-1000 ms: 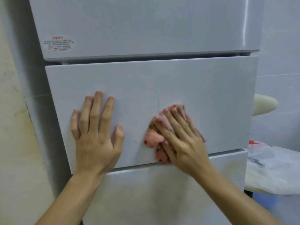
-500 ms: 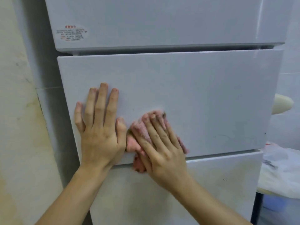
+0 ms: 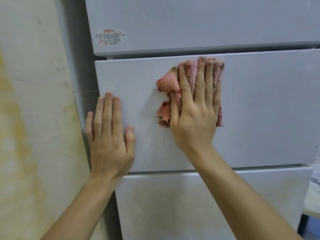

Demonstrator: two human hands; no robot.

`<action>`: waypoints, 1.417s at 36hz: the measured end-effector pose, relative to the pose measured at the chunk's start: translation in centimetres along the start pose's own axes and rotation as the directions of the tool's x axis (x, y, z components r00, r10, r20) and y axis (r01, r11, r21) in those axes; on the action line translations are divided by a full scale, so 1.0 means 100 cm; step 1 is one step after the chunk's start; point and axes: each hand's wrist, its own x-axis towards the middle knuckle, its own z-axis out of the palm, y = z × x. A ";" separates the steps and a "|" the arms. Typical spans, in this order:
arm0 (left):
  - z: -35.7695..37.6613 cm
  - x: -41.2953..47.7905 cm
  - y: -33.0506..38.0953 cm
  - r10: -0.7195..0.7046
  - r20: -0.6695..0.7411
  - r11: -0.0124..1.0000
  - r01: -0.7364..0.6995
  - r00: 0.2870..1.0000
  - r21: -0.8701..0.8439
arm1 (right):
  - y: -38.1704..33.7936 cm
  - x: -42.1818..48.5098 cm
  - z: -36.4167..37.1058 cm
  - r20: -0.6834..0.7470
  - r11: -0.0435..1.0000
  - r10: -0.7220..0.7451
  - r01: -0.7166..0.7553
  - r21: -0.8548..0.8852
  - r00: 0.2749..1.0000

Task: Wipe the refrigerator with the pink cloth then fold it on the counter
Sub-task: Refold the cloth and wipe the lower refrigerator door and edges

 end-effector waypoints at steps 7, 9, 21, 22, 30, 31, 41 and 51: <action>0.001 -0.008 -0.006 0.012 0.014 0.999 -0.011 1.000 -0.030 | -0.011 -0.104 -0.010 0.253 0.929 -0.362 0.326 0.173 0.897; -0.001 -0.011 -0.009 0.012 0.029 0.999 -0.010 1.000 -0.049 | -0.006 -0.121 -0.014 0.301 0.914 -0.402 0.360 0.185 0.865; -0.008 0.001 -0.035 0.085 0.040 0.996 -0.083 0.996 -0.045 | -0.044 -0.007 0.015 0.158 0.960 -0.262 0.241 0.141 0.952; -0.009 0.004 -0.038 0.081 0.048 0.995 -0.078 0.996 -0.070 | -0.052 -0.003 0.020 0.135 0.966 -0.236 0.217 0.138 0.962; -0.009 0.002 -0.034 0.069 0.099 0.932 -0.029 0.993 -0.360 | -0.066 -0.039 0.020 0.202 0.938 -0.310 0.264 0.226 0.929; -0.009 0.000 -0.032 0.055 0.100 0.929 -0.014 0.993 -0.370 | -0.065 -0.054 0.018 0.229 0.927 -0.339 0.283 0.245 0.912; -0.027 -0.050 -0.025 0.166 0.216 0.942 -0.090 0.962 -0.322 | -0.042 -0.130 -0.024 0.401 0.896 -0.339 0.163 0.413 0.851; -0.069 -0.032 0.054 0.030 0.453 0.572 0.356 0.891 -0.739 | -0.025 -0.080 -0.085 0.612 0.727 0.026 -0.435 0.531 0.791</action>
